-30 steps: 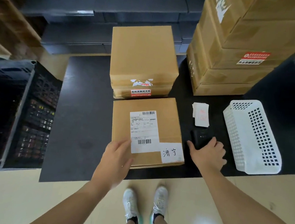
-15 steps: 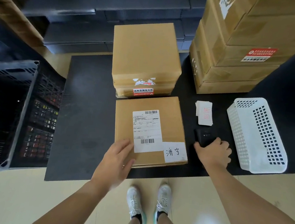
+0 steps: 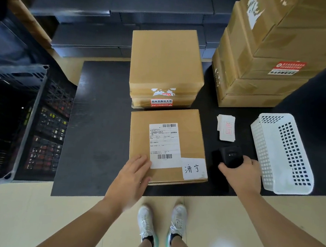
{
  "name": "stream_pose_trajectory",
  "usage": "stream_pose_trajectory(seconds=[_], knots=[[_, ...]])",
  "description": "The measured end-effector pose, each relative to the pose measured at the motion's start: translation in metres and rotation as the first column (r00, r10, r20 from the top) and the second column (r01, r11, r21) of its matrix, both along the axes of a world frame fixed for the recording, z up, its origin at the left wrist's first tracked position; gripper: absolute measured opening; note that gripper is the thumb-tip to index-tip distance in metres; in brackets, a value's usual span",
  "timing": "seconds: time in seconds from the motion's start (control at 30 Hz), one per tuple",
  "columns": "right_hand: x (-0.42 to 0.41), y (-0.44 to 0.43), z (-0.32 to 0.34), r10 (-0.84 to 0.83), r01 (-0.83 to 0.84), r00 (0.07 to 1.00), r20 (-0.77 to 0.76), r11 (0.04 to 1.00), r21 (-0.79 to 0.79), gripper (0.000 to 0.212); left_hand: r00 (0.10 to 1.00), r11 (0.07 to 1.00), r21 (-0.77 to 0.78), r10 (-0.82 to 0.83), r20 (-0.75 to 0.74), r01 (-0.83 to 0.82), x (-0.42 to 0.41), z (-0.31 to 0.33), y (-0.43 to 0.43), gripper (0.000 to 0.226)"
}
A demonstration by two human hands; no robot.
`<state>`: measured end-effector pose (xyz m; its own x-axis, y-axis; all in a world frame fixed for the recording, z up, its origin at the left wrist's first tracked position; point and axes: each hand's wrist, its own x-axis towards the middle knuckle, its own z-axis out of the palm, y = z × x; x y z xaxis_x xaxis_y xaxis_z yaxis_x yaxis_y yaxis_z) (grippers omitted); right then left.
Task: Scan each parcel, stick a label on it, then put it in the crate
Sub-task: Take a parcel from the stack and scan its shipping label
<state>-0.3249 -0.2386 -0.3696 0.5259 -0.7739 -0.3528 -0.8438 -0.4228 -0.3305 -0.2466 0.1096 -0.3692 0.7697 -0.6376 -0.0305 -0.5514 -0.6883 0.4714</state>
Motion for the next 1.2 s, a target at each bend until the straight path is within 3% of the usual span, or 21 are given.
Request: stream_pose_trajectory(seconds=[0.27,0.5,0.73,1.2], knots=[[0.005,0.011,0.056,0.147,-0.147,0.987,0.072,0.989,0.004,0.055,0.998,0.999,0.01,-0.045,-0.034,0.045,0.006,0.012,0.002,0.051],[0.027,0.041,0.11,0.292,-0.296,0.955,0.055,0.949,0.107,0.043,0.989,0.997,0.071,-0.024,-0.148,0.035,0.009,0.027,0.0,0.057],[0.037,0.067,0.143,0.419,-0.409,0.906,-0.055,0.902,0.138,0.069,0.981,0.994,0.097,-0.035,-0.19,0.055,0.012,0.035,-0.006,0.054],[0.033,0.07,0.151,0.435,-0.416,0.891,-0.129,0.897,0.151,0.069,0.975,0.989,0.14,-0.023,-0.221,0.055,0.015,0.049,-0.01,0.055]])
